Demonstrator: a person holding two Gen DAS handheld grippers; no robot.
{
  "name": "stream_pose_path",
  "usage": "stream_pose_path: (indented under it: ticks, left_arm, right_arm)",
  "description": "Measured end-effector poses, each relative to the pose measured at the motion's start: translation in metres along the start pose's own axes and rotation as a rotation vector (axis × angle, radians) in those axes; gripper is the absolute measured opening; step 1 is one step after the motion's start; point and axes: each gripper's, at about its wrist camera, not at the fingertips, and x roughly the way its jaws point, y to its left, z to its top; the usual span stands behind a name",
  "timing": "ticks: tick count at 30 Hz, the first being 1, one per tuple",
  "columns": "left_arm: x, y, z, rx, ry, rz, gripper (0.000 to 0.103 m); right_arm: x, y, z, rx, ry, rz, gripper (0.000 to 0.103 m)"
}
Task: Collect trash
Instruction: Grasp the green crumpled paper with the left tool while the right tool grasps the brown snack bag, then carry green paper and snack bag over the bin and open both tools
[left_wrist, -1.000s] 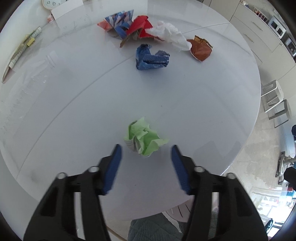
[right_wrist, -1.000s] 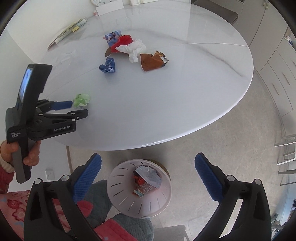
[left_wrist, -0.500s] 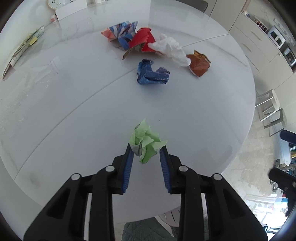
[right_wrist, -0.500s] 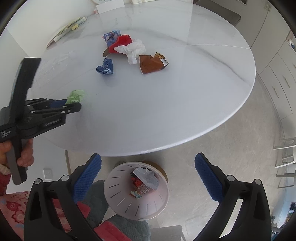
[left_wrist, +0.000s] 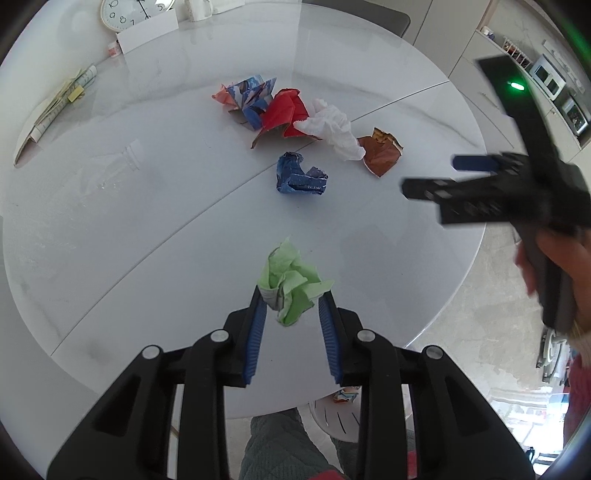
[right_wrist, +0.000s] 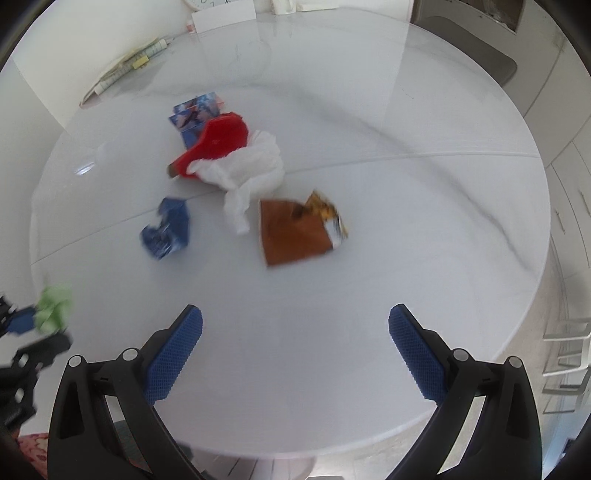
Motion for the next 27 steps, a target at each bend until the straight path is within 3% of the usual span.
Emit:
stream_pose_path:
  ticks: [5,11,12,15,18,27]
  left_arm:
    - [0.002,0.003,0.003,-0.013,0.015,-0.004,0.029]
    - [0.007,0.000,0.007,-0.018,0.022,-0.010,0.029]
    - [0.007,-0.001,0.007,-0.015,0.020,-0.011,0.029]
    - [0.006,-0.006,0.008,-0.011,0.019,-0.018,0.029]
    - [0.004,-0.011,0.007,0.003,0.015,-0.016,0.029]
    - [-0.005,-0.040,-0.013,0.080,0.022,-0.040,0.029]
  right_arm:
    - [0.035,0.000,0.028,-0.053,0.033,-0.015,0.098]
    - [0.054,-0.001,0.040,-0.081,0.055,-0.023,0.073]
    - [0.052,-0.002,0.041,-0.078,0.049,-0.023,0.063]
    - [0.049,-0.006,0.042,-0.065,0.050,-0.015,0.058]
    - [0.044,-0.010,0.035,-0.056,0.046,-0.008,0.049]
    - [-0.013,-0.021,-0.028,0.015,-0.014,0.040,0.049]
